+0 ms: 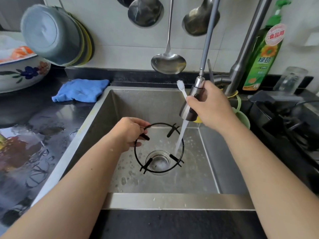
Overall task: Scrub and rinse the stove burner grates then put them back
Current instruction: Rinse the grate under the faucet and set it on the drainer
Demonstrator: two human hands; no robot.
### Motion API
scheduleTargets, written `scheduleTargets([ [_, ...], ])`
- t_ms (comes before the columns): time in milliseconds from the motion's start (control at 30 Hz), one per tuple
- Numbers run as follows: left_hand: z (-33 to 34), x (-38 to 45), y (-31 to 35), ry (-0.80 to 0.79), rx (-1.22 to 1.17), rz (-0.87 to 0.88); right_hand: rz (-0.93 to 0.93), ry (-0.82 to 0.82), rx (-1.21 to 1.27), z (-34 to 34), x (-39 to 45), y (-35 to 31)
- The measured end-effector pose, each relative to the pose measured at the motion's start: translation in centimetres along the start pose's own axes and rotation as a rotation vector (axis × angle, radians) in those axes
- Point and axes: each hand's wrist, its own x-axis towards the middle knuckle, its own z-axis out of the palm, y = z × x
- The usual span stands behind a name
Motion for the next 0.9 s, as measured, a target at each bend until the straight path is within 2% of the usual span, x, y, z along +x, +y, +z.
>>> scheduleTargets([
  [233, -0.4, 0.3, 0.0, -0.004, -0.168, -0.041, 0.009, 0.022, -0.014, -0.4, -0.2, 1.0],
  [467, -0.4, 0.5, -0.3, -0.025, -0.161, -0.047, -0.019, 0.030, 0.002, 0.2, -0.1, 0.9],
  [667, 0.0, 0.4, -0.1, -0.071, -0.113, -0.050, -0.028, -0.061, 0.065, 0.6, 0.0, 1.0],
  [900, 0.0, 0.5, -0.1, -0.044, -0.135, -0.071, -0.064, -0.147, 0.223, 0.6, -0.2, 1.2],
])
